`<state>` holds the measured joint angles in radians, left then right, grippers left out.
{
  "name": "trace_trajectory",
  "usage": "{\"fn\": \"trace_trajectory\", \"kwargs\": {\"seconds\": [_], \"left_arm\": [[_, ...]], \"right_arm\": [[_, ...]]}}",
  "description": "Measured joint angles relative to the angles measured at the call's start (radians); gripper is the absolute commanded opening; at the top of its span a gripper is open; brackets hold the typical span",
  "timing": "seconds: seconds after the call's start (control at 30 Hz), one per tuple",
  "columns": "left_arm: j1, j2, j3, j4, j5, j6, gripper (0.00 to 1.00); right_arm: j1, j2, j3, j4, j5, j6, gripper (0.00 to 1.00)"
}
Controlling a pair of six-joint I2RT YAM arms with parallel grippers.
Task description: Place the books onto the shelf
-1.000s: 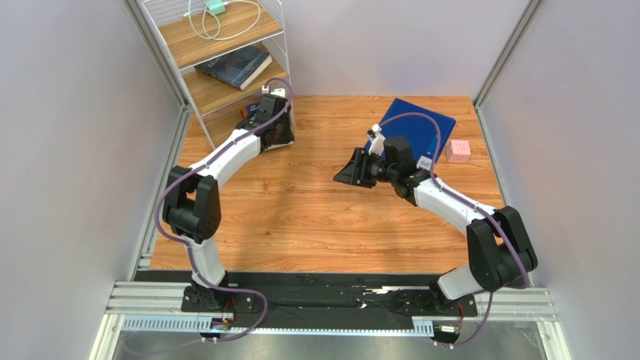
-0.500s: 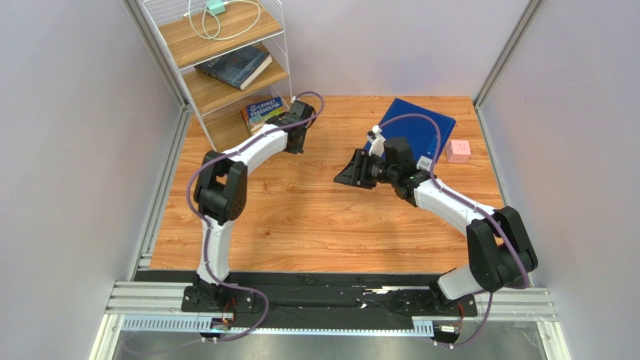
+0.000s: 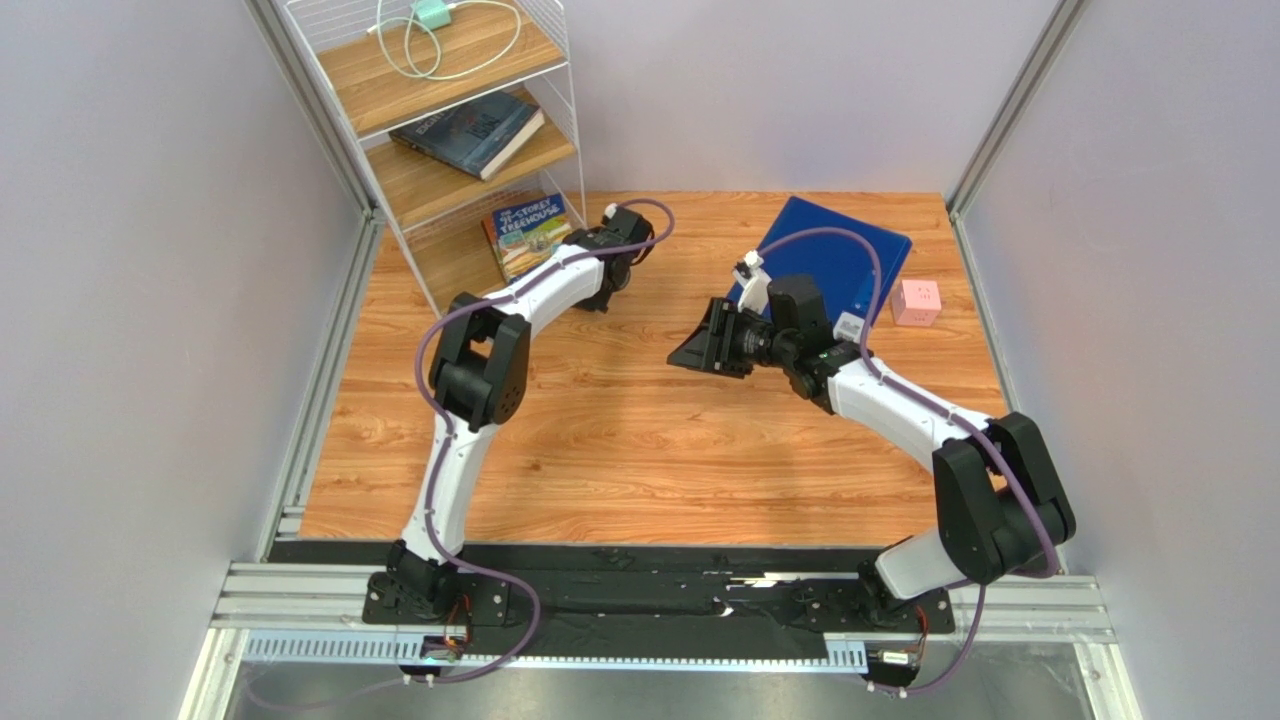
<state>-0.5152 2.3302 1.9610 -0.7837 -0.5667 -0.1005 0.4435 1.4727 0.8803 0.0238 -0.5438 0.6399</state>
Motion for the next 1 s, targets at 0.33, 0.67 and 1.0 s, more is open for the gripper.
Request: {"fn": "trace_trajectory", "kwargs": {"seconds": [0.33, 0.67, 1.0], "left_arm": [[0.005, 0.127, 0.225, -0.127, -0.017, 0.040, 0.00], [0.032, 0.155, 0.270, -0.175, 0.010, 0.049, 0.00], [0.080, 0.155, 0.359, -0.072, 0.005, 0.097, 0.00]], "right_arm": [[0.000, 0.000, 0.000, 0.001, 0.000, -0.002, 0.53], [0.000, 0.030, -0.001, 0.006, 0.000, -0.002, 0.53], [0.000, 0.050, -0.012, 0.026, -0.003, -0.001, 0.52]]}}
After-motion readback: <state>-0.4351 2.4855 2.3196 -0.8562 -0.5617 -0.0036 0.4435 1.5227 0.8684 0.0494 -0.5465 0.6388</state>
